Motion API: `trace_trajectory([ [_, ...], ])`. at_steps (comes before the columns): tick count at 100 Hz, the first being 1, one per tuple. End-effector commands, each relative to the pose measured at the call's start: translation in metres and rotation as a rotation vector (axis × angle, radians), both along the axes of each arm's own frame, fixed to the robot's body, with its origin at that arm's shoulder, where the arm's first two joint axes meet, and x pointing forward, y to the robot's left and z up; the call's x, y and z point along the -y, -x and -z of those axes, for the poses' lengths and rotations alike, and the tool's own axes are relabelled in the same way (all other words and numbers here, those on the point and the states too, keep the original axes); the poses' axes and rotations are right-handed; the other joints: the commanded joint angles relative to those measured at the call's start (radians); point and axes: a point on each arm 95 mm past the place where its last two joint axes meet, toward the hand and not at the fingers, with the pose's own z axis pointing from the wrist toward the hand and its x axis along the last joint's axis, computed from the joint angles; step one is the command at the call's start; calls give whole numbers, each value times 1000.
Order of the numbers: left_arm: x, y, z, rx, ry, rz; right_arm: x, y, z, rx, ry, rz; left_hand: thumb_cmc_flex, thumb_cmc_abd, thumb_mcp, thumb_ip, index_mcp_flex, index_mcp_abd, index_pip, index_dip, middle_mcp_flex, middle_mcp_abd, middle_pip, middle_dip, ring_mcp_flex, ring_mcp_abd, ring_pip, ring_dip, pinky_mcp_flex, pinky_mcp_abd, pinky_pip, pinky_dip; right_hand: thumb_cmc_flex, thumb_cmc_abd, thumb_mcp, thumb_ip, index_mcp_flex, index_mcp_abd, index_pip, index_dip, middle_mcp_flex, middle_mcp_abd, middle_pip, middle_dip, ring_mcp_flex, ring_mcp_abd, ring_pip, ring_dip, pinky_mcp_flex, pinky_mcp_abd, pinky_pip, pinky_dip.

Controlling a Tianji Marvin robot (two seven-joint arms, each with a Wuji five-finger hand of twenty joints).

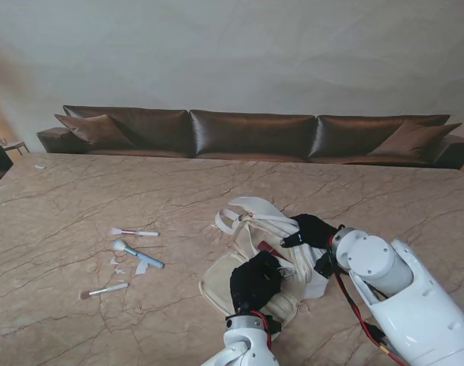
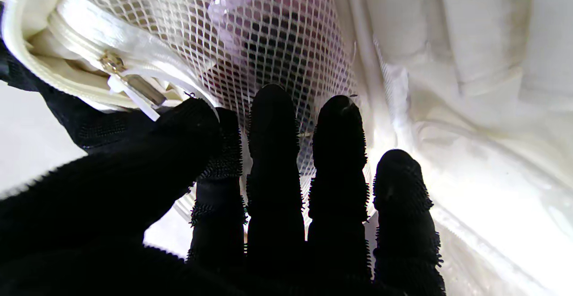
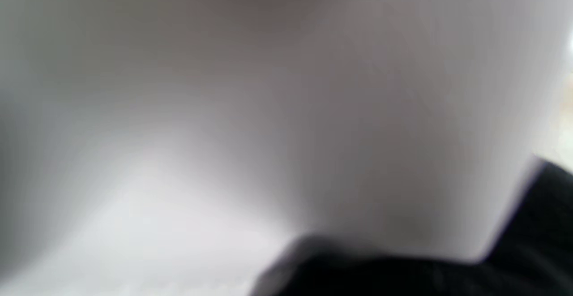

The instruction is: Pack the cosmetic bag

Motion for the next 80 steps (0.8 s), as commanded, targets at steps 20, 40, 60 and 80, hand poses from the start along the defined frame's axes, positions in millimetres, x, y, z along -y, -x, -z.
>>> trace_trajectory([
  [20, 4, 3, -7, 76, 5, -14, -5, 0, -1, 5, -9, -14, 10, -24, -31, 61, 48, 26, -39, -37, -1, 9, -5, -55, -21, -11, -17, -20, -38, 12, 23, -10, 21, 36, 112, 37, 61, -151, 52, -42, 60, -26, 41, 4, 67, -49, 90, 28, 46, -6, 81, 0],
  [40, 8, 6, -2, 118, -54, 29, -6, -1, -1, 1, -8, -10, 54, -150, -82, 34, 2, -38, -2, 5, -21, -49, -79, 50, -86, -6, -2, -2, -65, 19, 10, 6, 31, 39, 109, 33, 64, -153, 55, -42, 61, -26, 42, 4, 67, -51, 91, 28, 48, -8, 81, -1],
  [60, 11, 7, 8, 129, -109, 70, -6, -1, -1, 2, -9, -7, 59, -101, -55, 66, -36, -35, 26, 24, -50, -26, -36, 104, -104, 12, 20, 40, -86, 22, 1, 20, 37, 42, 105, 30, 65, -154, 58, -43, 61, -26, 42, 3, 67, -51, 92, 28, 49, -7, 81, -2],
  [80, 18, 9, 7, 153, -74, 76, -6, -1, 0, -1, -9, -11, 127, 52, -52, 2, 61, -22, -214, -73, -160, -43, 122, 324, -226, 44, 79, 160, -193, -3, -41, 63, 35, 45, 102, 29, 65, -155, 58, -43, 60, -29, 42, 2, 67, -52, 92, 27, 49, -7, 81, -2],
])
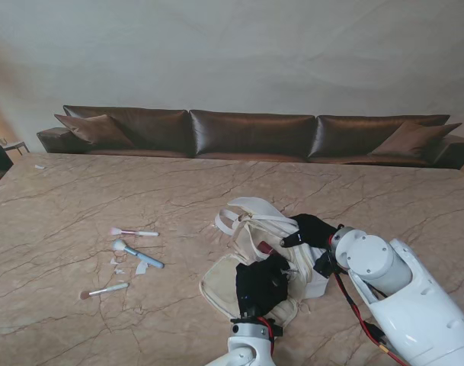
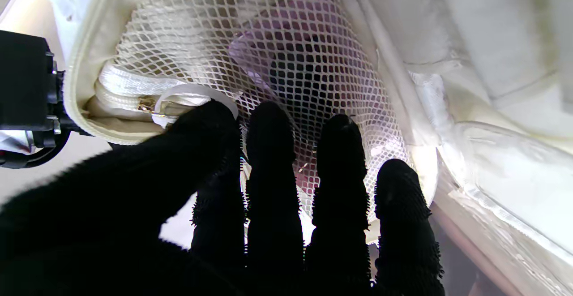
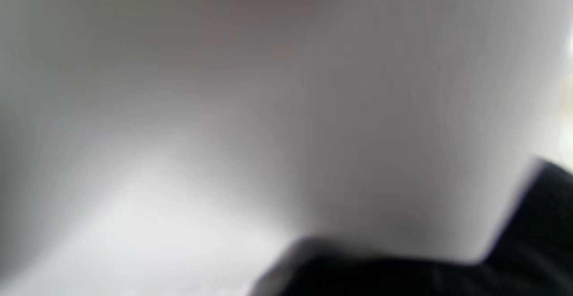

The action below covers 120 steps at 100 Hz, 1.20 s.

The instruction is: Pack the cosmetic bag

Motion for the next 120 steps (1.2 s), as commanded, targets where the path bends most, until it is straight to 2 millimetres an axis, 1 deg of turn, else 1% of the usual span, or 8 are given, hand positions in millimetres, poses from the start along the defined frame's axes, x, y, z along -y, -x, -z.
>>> trace_trajectory([
  [1, 8, 4, -5, -2, 36, 3, -5, 1, -1, 2, -12, -11, 45, 41, -10, -43, 46, -33, -19, -15, -42, -13, 81, 59, -54, 8, 18, 55, -46, -12, -8, 36, 36, 45, 101, 29, 64, -156, 53, -34, 51, -29, 42, 2, 65, -52, 83, 22, 44, -7, 79, -2],
  [24, 10, 0, -7, -2, 15, -6, -6, 1, 0, 2, -14, -12, 85, 84, -71, -44, -38, -49, 214, 76, -91, -19, 343, -19, -77, -13, 93, 102, -64, -18, -18, 90, 39, 44, 99, 30, 62, -157, 52, -35, 50, -30, 42, 4, 65, -53, 82, 22, 44, -7, 79, -2],
  [43, 8, -1, -4, 4, -11, 12, -5, 0, -1, 8, -13, -11, -81, -9, -28, 35, -73, 18, 89, 44, -103, -44, 202, -81, -74, -20, 6, 28, -45, -16, -27, 50, 41, 44, 101, 30, 60, -159, 52, -35, 50, -31, 42, 4, 65, -53, 82, 21, 44, -7, 79, -3],
  [62, 8, 0, -4, 9, -28, 25, -6, 0, -1, 5, -15, -13, -67, -13, -23, 37, -135, -23, 221, 118, -186, -35, 52, -33, -187, -24, -112, -10, -118, -31, -55, 21, 44, 47, 97, 28, 61, -158, 52, -36, 49, -31, 42, 4, 65, -53, 81, 21, 44, -7, 79, -3],
  [78, 10, -3, -5, 24, -60, 19, -6, -1, -1, 7, -17, -14, -63, -45, 4, 37, -134, -30, 240, 122, -62, -22, -119, -170, -42, -40, -135, -101, -26, -9, -31, 7, 45, 50, 94, 26, 61, -160, 51, -35, 49, -33, 42, 4, 65, -53, 81, 21, 44, -7, 79, -3],
  [96, 13, -1, -4, 29, -55, 22, -5, -1, -2, 11, -18, -11, -44, -75, -25, 20, -168, 1, 257, 133, -29, -25, -71, -118, -18, -42, -84, -86, -24, -9, -27, -10, 45, 49, 94, 26, 62, -159, 52, -35, 50, -31, 42, 4, 65, -55, 79, 20, 44, -7, 79, -3],
  [106, 13, 0, -3, 34, -57, 33, -5, -2, -2, 10, -17, -13, -77, -71, -60, 9, -175, 127, -62, 110, -107, -54, 87, -59, -99, -31, -84, -41, -104, -15, -58, -21, 45, 50, 94, 26, 61, -159, 52, -35, 49, -32, 41, 4, 65, -55, 79, 19, 43, -7, 79, -3],
  [120, 15, 0, -3, 32, -53, 42, -5, -2, -2, 8, -18, -13, -20, -17, -39, 30, 0, -13, -13, 19, -112, -60, 105, 39, -162, -14, -88, -17, -170, -16, -89, -30, 46, 50, 94, 26, 61, -159, 52, -35, 49, -31, 41, 4, 65, -53, 77, 19, 43, -7, 79, -3],
])
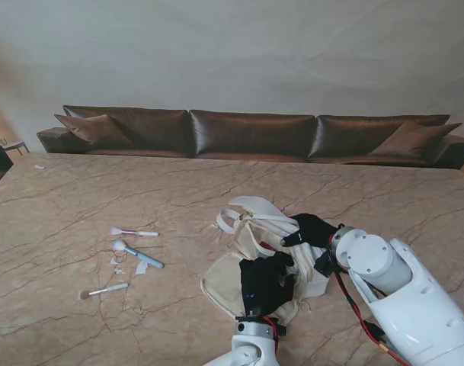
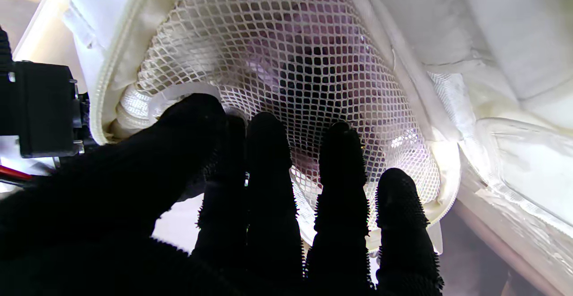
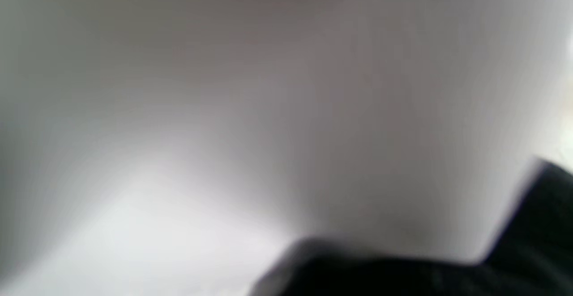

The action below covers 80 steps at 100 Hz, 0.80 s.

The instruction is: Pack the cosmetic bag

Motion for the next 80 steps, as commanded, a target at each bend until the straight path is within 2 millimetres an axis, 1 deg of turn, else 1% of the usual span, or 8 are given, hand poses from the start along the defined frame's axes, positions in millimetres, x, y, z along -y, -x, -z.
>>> trace_trajectory([
  [1, 6, 3, -1, -3, 13, 14, -7, 0, -3, 7, -17, -15, 33, 19, 26, 8, 90, -67, 46, -44, -31, -28, 14, 40, -57, -16, -47, 1, -36, -8, -11, -9, 46, 50, 94, 26, 61, -163, 51, -32, 49, -31, 41, 4, 65, -53, 76, 16, 40, -7, 78, -2],
  [10, 8, 2, -1, -4, 15, 14, -7, 0, -3, 8, -19, -15, 74, 43, 32, -13, 121, -95, 117, -45, -65, -23, 30, 83, -102, -10, -43, 15, -62, -22, -13, -2, 46, 51, 92, 25, 61, -163, 51, -32, 49, -33, 41, 4, 65, -54, 76, 16, 40, -7, 78, -2],
  [22, 9, 2, -1, -20, 19, 12, -7, 0, -3, 5, -18, -16, 130, 136, -10, -82, -58, -79, 280, 211, -188, -22, 63, 152, -203, -9, -42, 51, -102, -50, -4, 21, 46, 52, 92, 26, 59, -164, 50, -32, 48, -33, 42, 5, 65, -55, 76, 16, 40, -7, 78, -2],
  [33, 7, 0, -3, -30, 22, -1, -6, 1, -2, 2, -16, -16, 213, 217, -116, -112, -122, -80, 329, 361, -189, -23, -10, 105, -171, -8, -46, 34, -76, -47, 3, 41, 47, 54, 89, 25, 59, -164, 51, -32, 48, -34, 44, 7, 65, -55, 76, 16, 40, -7, 78, -2],
  [45, 3, -2, -8, -20, 23, -24, -6, 1, -2, 0, -15, -18, 278, 227, -157, -103, -92, -100, 336, 340, -52, 2, -144, -26, -21, -7, -46, -25, 29, -18, 30, 48, 47, 55, 88, 24, 60, -165, 51, -31, 48, -35, 46, 9, 65, -57, 77, 16, 40, -7, 78, -2],
  [60, -2, -4, -17, 24, 15, -43, -6, 2, -1, 0, -17, -16, 241, 180, -87, -105, -31, -89, 299, 205, 40, 37, -230, -141, 89, -7, -39, -73, 134, 9, 69, 43, 48, 55, 87, 24, 60, -165, 52, -31, 47, -36, 49, 12, 65, -56, 77, 16, 40, -7, 78, -2],
  [69, -5, -5, -23, 59, -5, -43, -6, 2, 0, -1, -17, -15, 216, 186, -85, -106, -24, -103, 322, 187, 50, 28, -208, -135, 93, -8, -25, -69, 138, 7, 74, 43, 49, 57, 85, 24, 60, -165, 51, -30, 46, -37, 49, 13, 65, -56, 77, 15, 40, -7, 78, -3],
  [80, -6, -5, -24, 64, -32, -34, -6, 2, 0, 3, -20, -14, 220, 227, -131, -111, -35, -120, 341, 303, 81, 15, -93, -90, 148, -22, 46, -34, 180, 11, 98, 51, 49, 57, 85, 24, 59, -166, 51, -30, 46, -38, 50, 14, 65, -56, 76, 15, 39, -8, 78, -3],
])
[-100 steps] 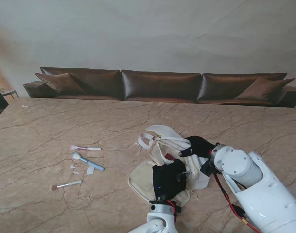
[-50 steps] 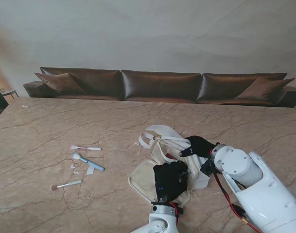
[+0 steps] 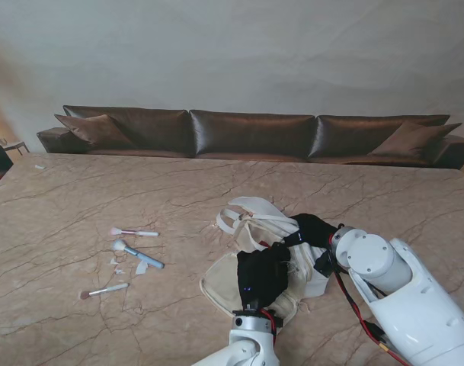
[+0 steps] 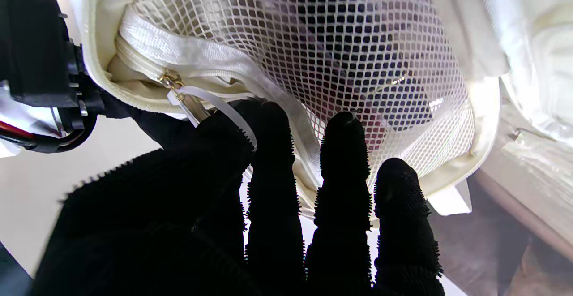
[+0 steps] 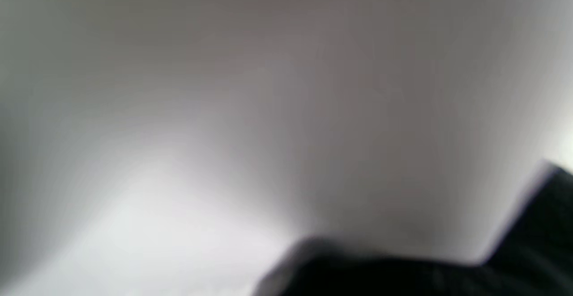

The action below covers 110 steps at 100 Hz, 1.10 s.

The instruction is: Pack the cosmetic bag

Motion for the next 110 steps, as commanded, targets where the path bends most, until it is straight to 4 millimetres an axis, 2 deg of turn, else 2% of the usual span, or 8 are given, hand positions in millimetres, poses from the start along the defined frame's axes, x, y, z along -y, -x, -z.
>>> trace_trajectory([
  [1, 0, -1, -2, -11, 3, 2, -6, 2, 0, 5, -16, -10, 25, 67, -19, 0, 35, -62, 115, 107, 27, -17, 79, 31, 41, -34, 49, 32, 25, 13, 47, 17, 48, 56, 84, 24, 58, -173, 50, -24, 46, -38, 50, 14, 65, -56, 76, 15, 39, -8, 78, -2],
  [20, 0, -4, 3, -8, -44, 12, -6, 5, 0, 12, -29, -4, 52, 100, -30, 10, 36, -39, 159, 202, 45, -45, 194, 72, 107, -57, 104, 73, 90, 24, 76, 14, -7, 51, 79, 32, 40, -163, 37, -34, 26, -39, 43, 16, 62, -48, 52, 6, 11, -10, 72, 1],
  [34, 0, -6, 3, 6, -75, 25, -3, 8, 1, 16, -39, 6, 52, 90, 33, 8, 65, -17, 186, 208, 58, -61, 260, 54, 170, -82, 110, 94, 161, 28, 114, -14, -109, 60, 38, 66, -34, -140, -9, -71, -58, -42, 11, 30, 36, -19, -116, -40, -74, -26, 41, 24],
  [47, 0, -8, 3, 19, -98, 38, 0, 10, -1, 24, -43, 12, 71, 98, 53, 31, 112, -7, 192, 187, 74, -50, 306, 0, 236, -93, 99, 88, 252, 45, 140, -36, -236, 144, -26, 142, -63, -95, -165, -40, -154, -44, -55, 17, -63, -6, -260, -35, -155, -39, 2, 59],
  [53, 0, -8, 2, 19, -96, 40, 1, 11, -2, 26, -41, 8, 71, 105, 60, 41, 127, -7, 195, 171, 83, -46, 317, -26, 267, -96, 97, 81, 294, 51, 153, -44, -288, 203, -90, 218, -80, -69, -291, 56, -206, -43, -101, -14, -113, -5, -325, -44, -197, -44, -25, 75],
  [62, 0, -10, 2, 8, -89, 40, 5, 14, -4, 19, -45, -5, 61, 114, 70, 58, 145, -8, 198, 149, 99, -42, 327, -55, 305, -95, 103, 75, 354, 60, 194, -47, -326, 230, -202, 224, -157, -50, -376, 65, -294, -35, -178, -64, -205, 0, -427, -75, -294, -45, -80, 96],
  [83, 2, -14, -1, -20, -68, 46, 15, 21, -9, -8, -73, -62, 34, 96, 102, 70, 162, -25, 209, 115, 125, -50, 336, -84, 349, -101, 122, 64, 417, 50, 246, -69, -394, 293, -516, 231, -368, -16, -501, 0, -552, -31, -377, -165, -505, -9, -752, -208, -651, -63, -475, 74],
  [110, 1, -14, -4, -56, -35, 39, 25, 41, -14, 8, -8, -95, 37, 114, 94, 68, 151, -33, 212, 135, 119, -65, 338, -66, 339, -107, 129, 69, 393, 43, 245, -81, -488, 218, -452, 208, -558, 77, -602, -60, -791, -23, -465, -204, -765, -37, -962, -331, -877, -108, -829, -8],
])
